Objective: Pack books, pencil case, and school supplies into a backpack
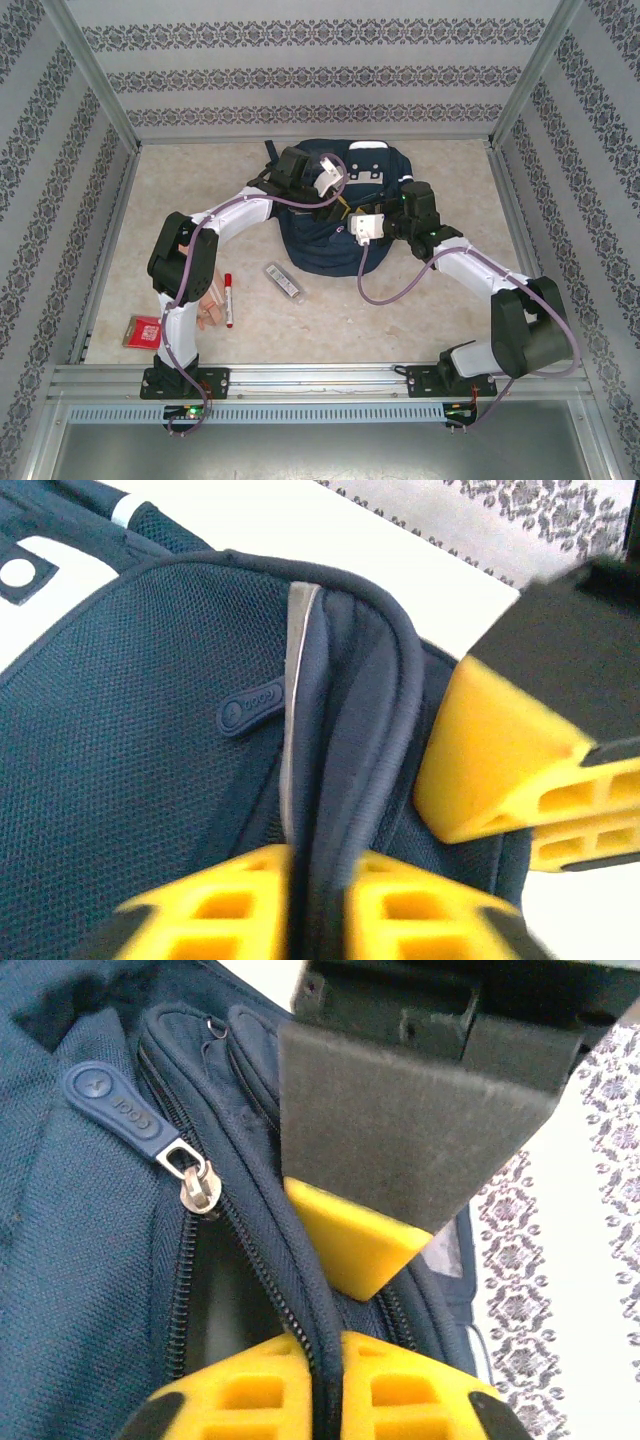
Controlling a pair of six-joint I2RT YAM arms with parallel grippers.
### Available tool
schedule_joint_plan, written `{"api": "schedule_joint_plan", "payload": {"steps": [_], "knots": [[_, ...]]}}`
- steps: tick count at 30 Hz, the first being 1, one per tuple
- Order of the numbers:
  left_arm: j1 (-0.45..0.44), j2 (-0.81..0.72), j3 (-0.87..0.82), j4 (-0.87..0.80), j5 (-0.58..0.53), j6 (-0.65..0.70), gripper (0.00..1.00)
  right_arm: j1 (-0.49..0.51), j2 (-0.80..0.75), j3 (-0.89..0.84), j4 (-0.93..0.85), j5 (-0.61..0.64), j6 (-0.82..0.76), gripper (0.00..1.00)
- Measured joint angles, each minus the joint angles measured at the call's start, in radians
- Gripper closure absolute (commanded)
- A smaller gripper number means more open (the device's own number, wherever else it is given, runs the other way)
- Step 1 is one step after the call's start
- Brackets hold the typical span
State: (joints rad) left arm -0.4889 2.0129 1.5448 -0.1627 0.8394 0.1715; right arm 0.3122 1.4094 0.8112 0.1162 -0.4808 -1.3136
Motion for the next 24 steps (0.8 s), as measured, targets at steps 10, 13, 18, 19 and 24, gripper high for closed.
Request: {"api": "schedule_joint_plan", "payload": {"steps": [10,13,18,19,24], "knots": [[0.015,-0.375,-0.305,0.022,0.028,-0.176,0.55,-0.016,0.001,-0.037,0.061,-0.031,0.125,1.00],[0.000,-0.478,-0.447,0.075,0.013,-0.266,0.54,-0.016,0.001,-0.037,0.076,-0.037,0.167,1.00],[-0.032,-0.467,-0.522,0.088,-0.072,-0.423,0.55,-0.028,0.006,-0.037,0.091,-0.057,0.238,1.00],[-0.034,-0.450,-0.515,0.086,-0.092,-0.455,0.55,-0.029,0.007,-0.037,0.097,-0.061,0.253,1.00],[-0.035,-0.377,-0.470,0.074,-0.155,-0.567,0.55,-0.042,0.008,-0.037,0.102,-0.084,0.301,1.00]]}}
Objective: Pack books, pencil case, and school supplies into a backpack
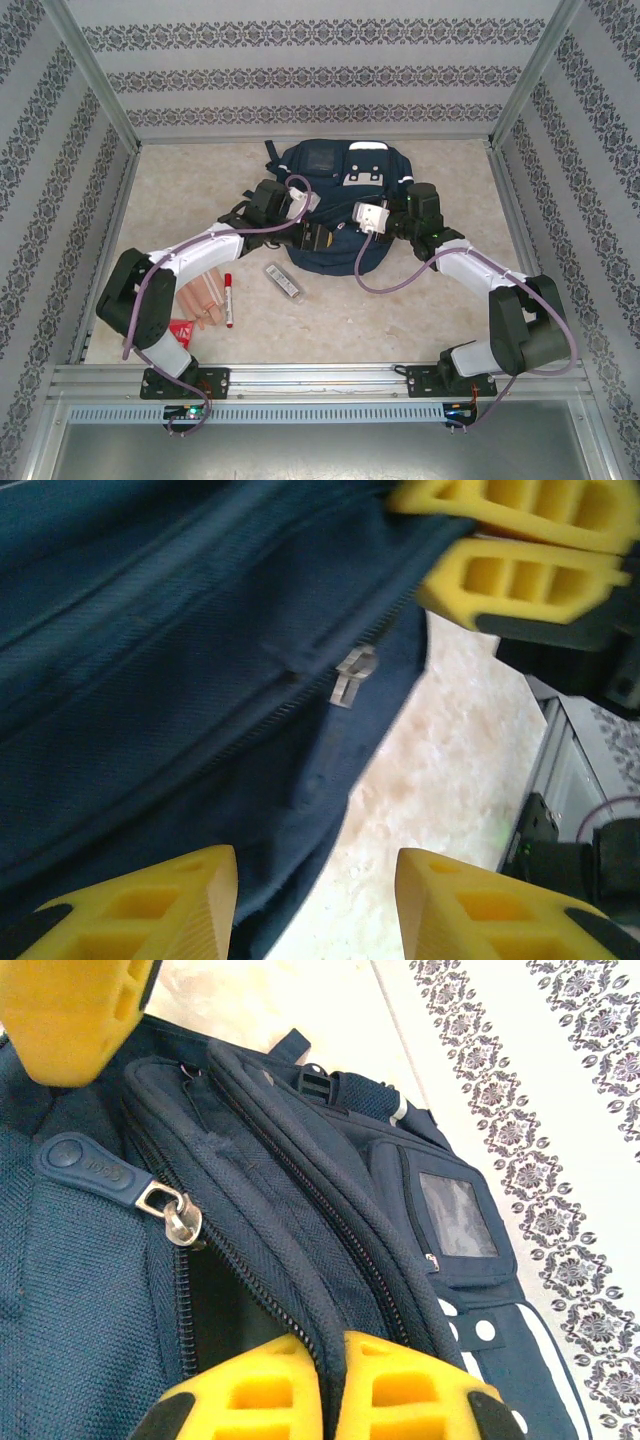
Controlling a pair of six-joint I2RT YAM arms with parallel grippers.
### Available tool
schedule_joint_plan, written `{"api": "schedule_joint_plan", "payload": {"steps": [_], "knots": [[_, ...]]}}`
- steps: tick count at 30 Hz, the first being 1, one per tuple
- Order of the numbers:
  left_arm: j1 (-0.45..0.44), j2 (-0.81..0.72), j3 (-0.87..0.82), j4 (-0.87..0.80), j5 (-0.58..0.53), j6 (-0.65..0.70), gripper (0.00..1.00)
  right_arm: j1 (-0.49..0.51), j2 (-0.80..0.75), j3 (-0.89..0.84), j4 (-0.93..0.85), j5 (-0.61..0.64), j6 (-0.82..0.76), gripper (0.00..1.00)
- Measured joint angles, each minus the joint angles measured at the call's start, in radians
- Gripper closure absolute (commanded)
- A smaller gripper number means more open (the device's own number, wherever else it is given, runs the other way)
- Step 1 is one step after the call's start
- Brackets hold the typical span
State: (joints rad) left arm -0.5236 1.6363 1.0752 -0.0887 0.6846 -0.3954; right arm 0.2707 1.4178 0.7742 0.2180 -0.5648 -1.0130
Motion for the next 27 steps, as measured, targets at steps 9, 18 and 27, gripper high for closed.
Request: {"api": "schedule_joint_plan", "payload": {"steps": [9,18,27], "knots": [[-0.003,0.056,0.066,0.002,-0.009,-0.051,0.61,-0.007,0.000,0.003,-0.004,-0.019,0.042,1.00],[-0.035,0.123,0.118,-0.010,0.003,-0.045,0.67,-0.007,0.000,0.016,-0.013,-0.025,0.050,1.00],[-0.038,0.138,0.143,-0.023,0.022,-0.011,0.75,0.003,-0.002,0.032,-0.037,-0.016,0.040,1.00]]}}
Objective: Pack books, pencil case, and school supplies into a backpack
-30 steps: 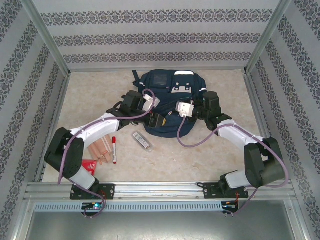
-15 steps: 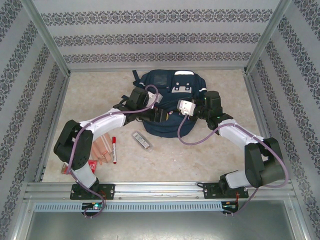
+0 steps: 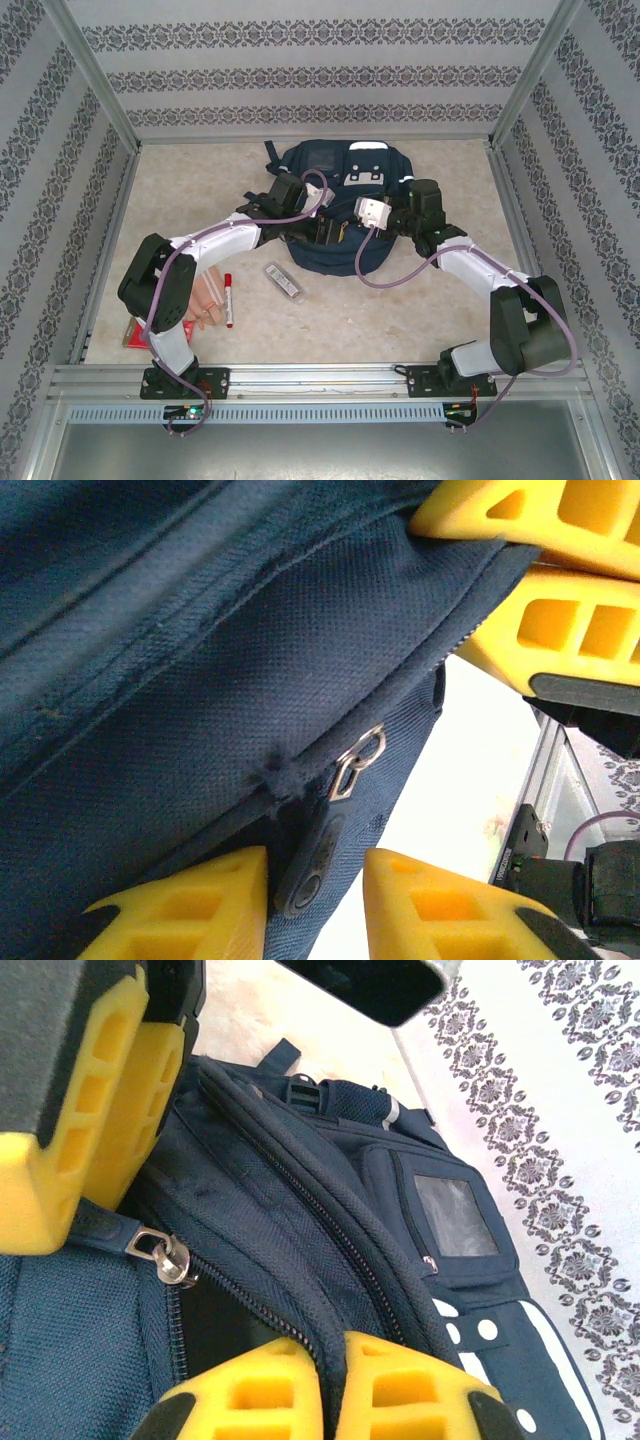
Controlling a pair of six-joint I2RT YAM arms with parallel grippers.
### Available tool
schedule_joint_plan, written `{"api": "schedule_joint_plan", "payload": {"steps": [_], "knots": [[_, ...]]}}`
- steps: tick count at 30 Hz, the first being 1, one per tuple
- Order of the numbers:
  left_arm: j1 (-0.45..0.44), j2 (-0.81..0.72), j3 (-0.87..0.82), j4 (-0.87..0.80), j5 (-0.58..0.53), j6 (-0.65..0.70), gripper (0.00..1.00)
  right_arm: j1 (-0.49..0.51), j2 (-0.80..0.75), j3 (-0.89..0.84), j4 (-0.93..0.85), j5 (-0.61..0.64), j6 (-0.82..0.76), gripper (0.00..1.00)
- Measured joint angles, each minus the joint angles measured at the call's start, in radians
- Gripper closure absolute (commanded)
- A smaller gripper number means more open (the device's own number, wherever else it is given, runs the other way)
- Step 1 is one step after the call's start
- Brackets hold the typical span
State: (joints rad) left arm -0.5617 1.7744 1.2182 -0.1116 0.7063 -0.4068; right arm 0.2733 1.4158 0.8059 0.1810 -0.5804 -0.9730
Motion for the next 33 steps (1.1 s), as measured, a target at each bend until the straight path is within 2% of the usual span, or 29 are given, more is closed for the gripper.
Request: {"api": "schedule_joint_plan", "payload": {"steps": [2,7,16,24,27,33], "knots": [[0.000,0.001,0.000,0.000,0.000,0.006,0.85,0.010,-0.002,0.004,-0.013,0.011,-0.008,1.00],[-0.001,0.001,0.000,0.000,-0.001,0.042,1.00,0.013,-0.007,0.008,-0.038,0.015,-0.024,1.00],[0.001,-0.019,-0.015,-0.021,-0.064,0.103,1.00,0.010,-0.032,0.030,-0.157,0.033,-0.126,1.00],[0.012,-0.077,-0.114,-0.068,-0.224,0.192,1.00,-0.019,-0.045,0.030,-0.197,0.033,-0.162,1.00],[0.014,-0.079,-0.114,-0.103,-0.241,0.203,1.00,-0.017,-0.048,0.026,-0.198,0.035,-0.186,0.77],[-0.042,-0.081,-0.077,-0.135,-0.242,0.192,1.00,0.040,-0.092,-0.026,-0.179,0.086,-0.264,0.60]]}}
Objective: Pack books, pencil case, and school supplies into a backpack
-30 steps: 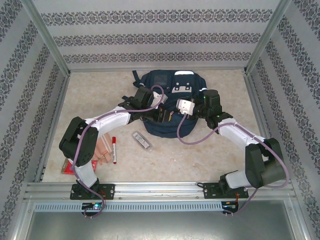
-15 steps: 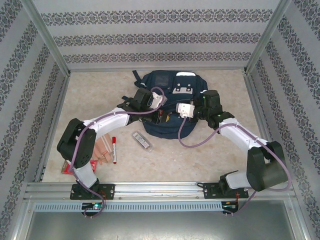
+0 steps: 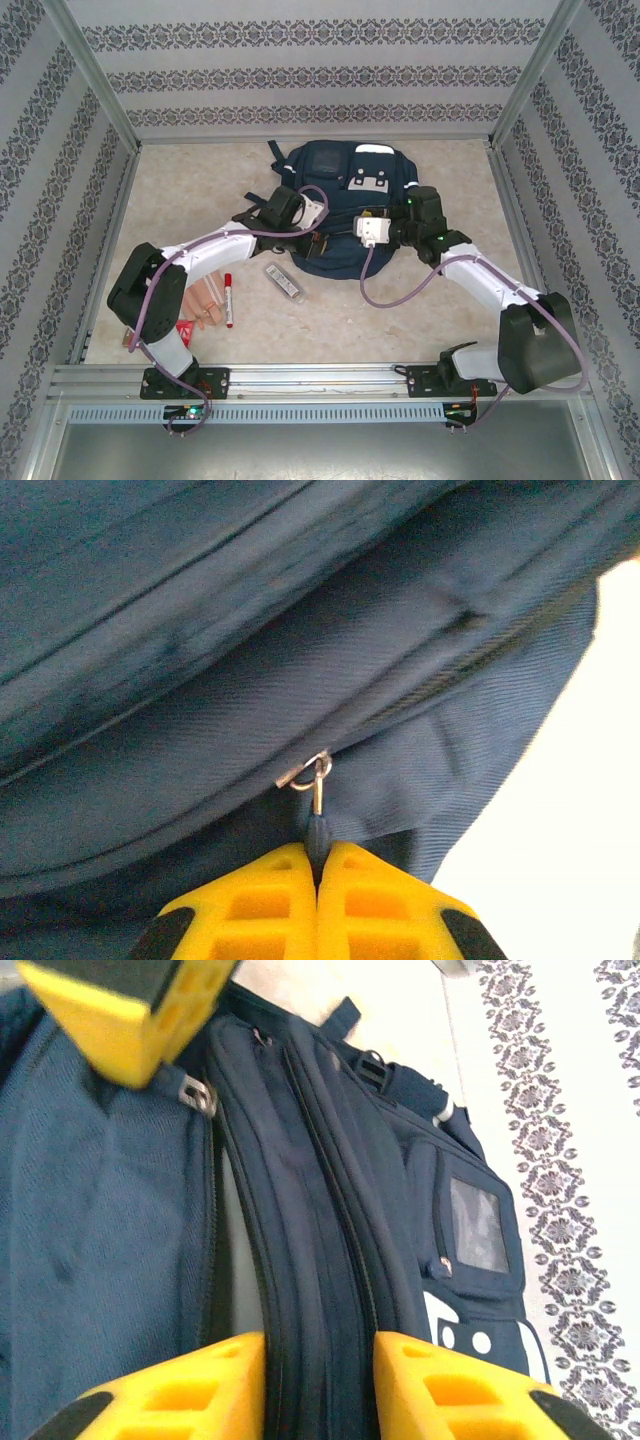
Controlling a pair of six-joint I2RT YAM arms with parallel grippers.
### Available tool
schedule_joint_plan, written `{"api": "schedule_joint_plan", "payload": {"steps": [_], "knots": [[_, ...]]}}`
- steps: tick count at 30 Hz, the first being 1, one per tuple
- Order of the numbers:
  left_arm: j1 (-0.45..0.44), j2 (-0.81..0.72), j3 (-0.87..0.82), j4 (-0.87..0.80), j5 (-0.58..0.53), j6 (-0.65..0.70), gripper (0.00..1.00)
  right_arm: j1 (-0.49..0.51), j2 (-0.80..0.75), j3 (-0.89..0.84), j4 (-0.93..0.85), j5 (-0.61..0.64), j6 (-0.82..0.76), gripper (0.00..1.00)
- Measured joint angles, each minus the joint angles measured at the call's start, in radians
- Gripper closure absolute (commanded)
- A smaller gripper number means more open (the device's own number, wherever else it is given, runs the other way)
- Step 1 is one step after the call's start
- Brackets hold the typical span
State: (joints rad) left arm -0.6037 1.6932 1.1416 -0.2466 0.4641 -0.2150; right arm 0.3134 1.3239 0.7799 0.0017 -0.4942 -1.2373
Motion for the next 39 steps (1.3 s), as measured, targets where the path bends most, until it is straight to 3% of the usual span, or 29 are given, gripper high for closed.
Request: {"api": "schedule_joint_plan", "payload": {"steps": [11,17,20,28,35,39], "knots": [[-0.043,0.000,0.037,0.033,0.054,-0.060,1.00,0.130,0.049,-0.003,0.045,0.225,-0.107,0.63],[-0.042,-0.026,0.003,0.061,0.034,-0.074,1.00,0.141,0.068,-0.003,0.055,0.269,-0.135,1.00],[-0.026,-0.054,-0.035,0.072,0.025,-0.077,1.00,0.134,0.058,-0.007,0.055,0.240,-0.130,1.00],[0.120,-0.082,-0.077,0.051,0.033,-0.052,1.00,0.043,-0.023,-0.065,0.099,0.133,-0.103,1.00],[0.089,-0.056,-0.020,0.007,0.024,-0.068,1.00,0.026,-0.025,-0.074,0.121,0.119,-0.083,0.60],[0.022,-0.055,-0.018,0.064,0.045,-0.137,1.00,0.065,-0.008,-0.074,0.134,0.128,-0.071,0.54]]}}
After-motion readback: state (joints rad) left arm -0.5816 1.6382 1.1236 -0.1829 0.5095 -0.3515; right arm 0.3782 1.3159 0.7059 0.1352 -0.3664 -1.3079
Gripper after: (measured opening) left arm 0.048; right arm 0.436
